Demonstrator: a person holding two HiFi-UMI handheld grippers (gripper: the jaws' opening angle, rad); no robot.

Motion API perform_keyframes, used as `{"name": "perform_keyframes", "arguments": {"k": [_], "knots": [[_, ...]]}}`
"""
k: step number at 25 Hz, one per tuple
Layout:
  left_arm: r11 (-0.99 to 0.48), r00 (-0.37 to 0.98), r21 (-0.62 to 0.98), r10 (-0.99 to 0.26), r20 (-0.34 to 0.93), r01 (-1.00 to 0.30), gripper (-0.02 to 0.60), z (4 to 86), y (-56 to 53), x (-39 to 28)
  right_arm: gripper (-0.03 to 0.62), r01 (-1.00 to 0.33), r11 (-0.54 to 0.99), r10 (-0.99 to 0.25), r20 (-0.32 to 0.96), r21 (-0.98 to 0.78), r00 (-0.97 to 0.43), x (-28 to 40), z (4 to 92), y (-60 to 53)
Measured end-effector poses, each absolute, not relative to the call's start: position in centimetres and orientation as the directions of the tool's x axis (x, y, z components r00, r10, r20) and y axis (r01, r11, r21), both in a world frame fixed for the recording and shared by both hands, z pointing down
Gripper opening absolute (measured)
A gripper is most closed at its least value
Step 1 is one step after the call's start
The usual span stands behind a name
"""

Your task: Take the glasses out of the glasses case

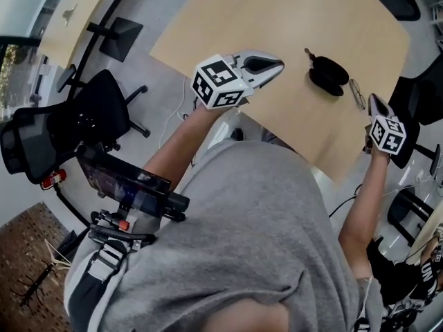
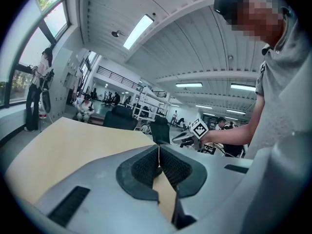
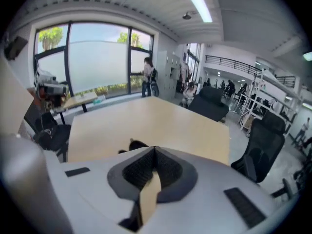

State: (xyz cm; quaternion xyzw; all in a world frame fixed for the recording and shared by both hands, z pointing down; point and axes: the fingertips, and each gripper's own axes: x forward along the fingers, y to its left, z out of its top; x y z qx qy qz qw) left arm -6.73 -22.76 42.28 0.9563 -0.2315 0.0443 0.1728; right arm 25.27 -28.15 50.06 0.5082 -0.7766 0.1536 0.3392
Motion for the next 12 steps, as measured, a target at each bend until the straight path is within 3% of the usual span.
{"name": "perform_keyframes", "arguments": {"k": [5, 12], "knots": [[-0.855, 0.899, 0.28, -0.425, 0.107, -0.437, 0.006, 39.6, -20.7, -7.8, 0.008, -0.881, 0.44, -0.795, 0.382, -0.171, -0.471, 18.2, 38.7, -23.1], [-0.906, 0.924, 0.194, -0.381, 0.018, -0.377, 0.006, 34.0, -16.1, -7.3, 0.008, -0.798, 0.58, -0.791, 0.119, -0.165, -0.6, 12.0, 28.0, -13.2]]}}
